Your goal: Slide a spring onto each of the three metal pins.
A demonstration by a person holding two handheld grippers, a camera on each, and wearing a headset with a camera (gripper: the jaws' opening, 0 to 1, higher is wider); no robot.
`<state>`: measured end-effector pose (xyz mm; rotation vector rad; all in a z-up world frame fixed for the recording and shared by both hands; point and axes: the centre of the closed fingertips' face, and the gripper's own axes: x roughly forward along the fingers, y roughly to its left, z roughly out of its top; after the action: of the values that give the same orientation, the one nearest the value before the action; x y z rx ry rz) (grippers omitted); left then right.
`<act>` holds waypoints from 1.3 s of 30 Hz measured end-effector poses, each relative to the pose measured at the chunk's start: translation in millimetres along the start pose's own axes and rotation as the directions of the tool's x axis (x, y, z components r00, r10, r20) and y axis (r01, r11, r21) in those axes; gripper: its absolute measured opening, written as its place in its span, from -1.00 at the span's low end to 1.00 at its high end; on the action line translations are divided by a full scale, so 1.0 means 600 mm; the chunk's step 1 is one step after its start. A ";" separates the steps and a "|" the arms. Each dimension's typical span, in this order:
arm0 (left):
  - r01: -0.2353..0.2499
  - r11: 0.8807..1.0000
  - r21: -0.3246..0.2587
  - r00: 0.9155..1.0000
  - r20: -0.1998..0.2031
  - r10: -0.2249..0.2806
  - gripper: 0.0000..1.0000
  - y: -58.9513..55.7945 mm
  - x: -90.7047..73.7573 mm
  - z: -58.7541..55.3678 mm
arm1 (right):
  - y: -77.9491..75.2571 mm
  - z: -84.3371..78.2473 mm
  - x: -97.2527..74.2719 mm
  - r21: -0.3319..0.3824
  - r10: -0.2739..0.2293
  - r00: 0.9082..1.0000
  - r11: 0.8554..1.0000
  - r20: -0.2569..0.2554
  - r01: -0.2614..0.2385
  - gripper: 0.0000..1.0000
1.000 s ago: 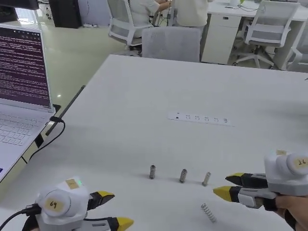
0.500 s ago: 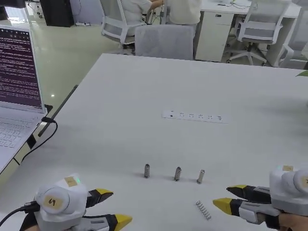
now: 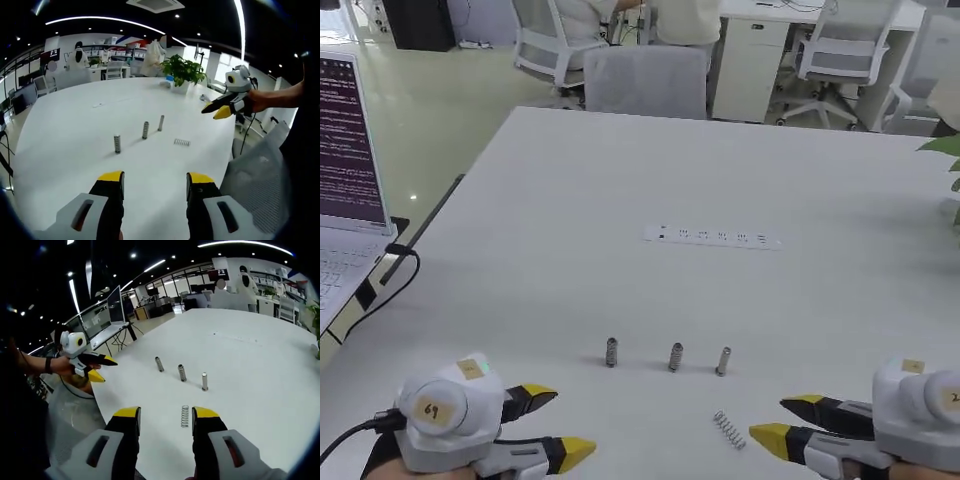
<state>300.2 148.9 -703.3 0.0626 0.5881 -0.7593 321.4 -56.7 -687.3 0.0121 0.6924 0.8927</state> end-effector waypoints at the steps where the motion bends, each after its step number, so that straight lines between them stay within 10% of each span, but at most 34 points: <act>1: 0.002 1.000 0.001 1.000 -0.001 -0.002 -0.11 -0.001 0.002 0.000 | -0.001 0.000 0.000 0.002 0.001 1.000 1.000 0.001 -0.001 -0.22; 39: 0.193 0.962 0.193 0.981 -0.070 -0.183 -0.14 -0.061 0.121 0.064 | 0.000 -0.024 -0.016 0.029 -0.017 1.000 0.999 -0.004 0.017 -0.21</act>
<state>336.2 66.5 -703.5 0.2145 0.5709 -1.0029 309.5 -67.6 -693.0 0.0308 0.7080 0.8666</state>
